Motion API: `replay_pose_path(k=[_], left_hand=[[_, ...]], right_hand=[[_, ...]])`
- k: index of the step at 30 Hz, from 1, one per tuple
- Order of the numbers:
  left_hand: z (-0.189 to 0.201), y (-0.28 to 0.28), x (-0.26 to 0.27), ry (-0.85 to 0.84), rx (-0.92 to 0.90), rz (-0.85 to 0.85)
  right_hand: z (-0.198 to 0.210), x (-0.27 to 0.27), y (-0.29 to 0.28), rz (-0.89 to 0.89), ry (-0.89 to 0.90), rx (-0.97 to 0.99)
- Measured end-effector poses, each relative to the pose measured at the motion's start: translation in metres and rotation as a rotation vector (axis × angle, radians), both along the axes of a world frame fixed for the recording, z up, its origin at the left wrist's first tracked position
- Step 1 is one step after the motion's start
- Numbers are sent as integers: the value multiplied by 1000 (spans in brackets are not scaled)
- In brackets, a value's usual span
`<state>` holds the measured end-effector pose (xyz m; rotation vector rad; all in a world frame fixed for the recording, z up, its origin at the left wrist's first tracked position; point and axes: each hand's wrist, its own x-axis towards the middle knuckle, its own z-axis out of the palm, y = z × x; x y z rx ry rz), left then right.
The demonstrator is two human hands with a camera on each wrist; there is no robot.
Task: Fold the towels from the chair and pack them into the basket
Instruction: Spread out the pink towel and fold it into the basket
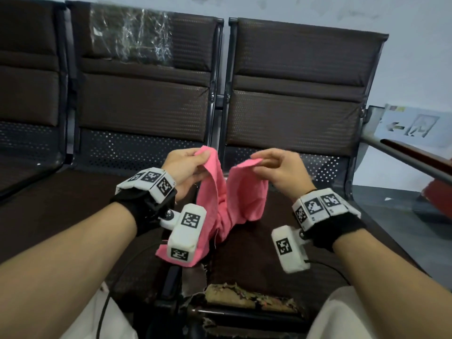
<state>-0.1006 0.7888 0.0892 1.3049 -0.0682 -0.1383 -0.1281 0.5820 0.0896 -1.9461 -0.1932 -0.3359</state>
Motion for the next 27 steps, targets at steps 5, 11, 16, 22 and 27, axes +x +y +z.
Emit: replay_pose_path(k=[5,11,16,22,27], left_hand=[[-7,2,0,-67,263,38],[-11,3,-6,-157,433,-17],[-11,-7,-16,-95,374,-200],[-10,-11,-20,-78,370,-254],[-10,-10,-22,-49,354,-273]], right_hand=[[-1,-4,6,-114,-182,-331],[1,-2,19,14,-245,-214],[-11,2,20,135,-110,-340],[-17,5,18,53,-59,-366],[-19,5,17,27,-89,-384]])
